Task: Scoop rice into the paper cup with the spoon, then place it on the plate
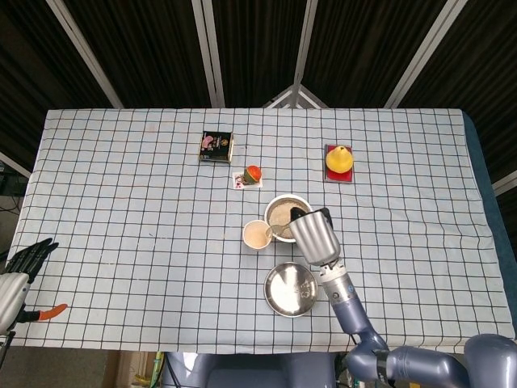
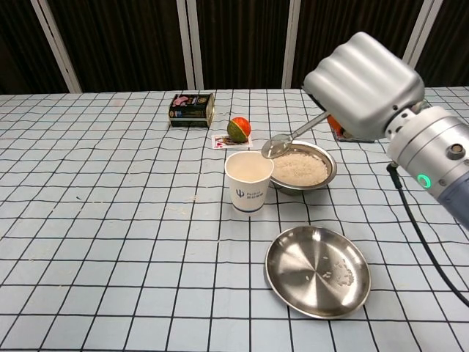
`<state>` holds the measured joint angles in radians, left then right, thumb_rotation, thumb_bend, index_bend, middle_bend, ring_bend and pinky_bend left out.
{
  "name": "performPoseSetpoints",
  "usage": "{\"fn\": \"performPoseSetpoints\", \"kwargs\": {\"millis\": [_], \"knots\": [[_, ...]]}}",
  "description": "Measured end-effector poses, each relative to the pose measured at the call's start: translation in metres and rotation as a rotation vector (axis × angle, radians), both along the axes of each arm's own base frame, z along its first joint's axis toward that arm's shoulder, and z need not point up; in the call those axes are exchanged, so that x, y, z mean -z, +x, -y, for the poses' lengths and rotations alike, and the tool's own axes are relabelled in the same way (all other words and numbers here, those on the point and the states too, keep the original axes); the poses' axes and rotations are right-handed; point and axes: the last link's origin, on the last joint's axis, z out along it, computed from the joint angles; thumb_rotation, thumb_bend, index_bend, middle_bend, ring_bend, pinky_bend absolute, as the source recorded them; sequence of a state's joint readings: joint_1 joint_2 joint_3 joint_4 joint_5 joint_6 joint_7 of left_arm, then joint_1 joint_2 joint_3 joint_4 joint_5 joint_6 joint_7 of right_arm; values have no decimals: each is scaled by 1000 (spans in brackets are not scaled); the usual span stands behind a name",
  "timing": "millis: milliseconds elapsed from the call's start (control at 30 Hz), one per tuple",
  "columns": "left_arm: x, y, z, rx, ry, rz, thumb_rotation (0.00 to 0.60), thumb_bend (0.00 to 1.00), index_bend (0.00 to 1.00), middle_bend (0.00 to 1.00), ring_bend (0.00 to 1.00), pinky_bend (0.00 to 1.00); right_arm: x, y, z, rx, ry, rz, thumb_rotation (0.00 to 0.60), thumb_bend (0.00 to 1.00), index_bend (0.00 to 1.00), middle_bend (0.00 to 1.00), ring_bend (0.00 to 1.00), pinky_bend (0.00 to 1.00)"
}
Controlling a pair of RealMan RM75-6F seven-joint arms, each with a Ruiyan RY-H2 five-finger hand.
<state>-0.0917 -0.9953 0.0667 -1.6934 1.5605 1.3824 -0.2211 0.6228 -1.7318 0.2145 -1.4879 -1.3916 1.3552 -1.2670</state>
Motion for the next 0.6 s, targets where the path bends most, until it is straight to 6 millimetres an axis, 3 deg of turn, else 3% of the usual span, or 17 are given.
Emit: {"fn": "performPoseSetpoints", "kwargs": {"millis": [267,600], "knots": [[1,-1,1,-8,2,-11,600,0,0,0,0,0,-18,-30,-19,134,87,5,600,604,663,965,1000,1000],[2,-1,2,-15,7,-21,600,0,0,0,0,0,-12,-51,-44,156,246,22,600,604,663,965,1000,1000]]}}
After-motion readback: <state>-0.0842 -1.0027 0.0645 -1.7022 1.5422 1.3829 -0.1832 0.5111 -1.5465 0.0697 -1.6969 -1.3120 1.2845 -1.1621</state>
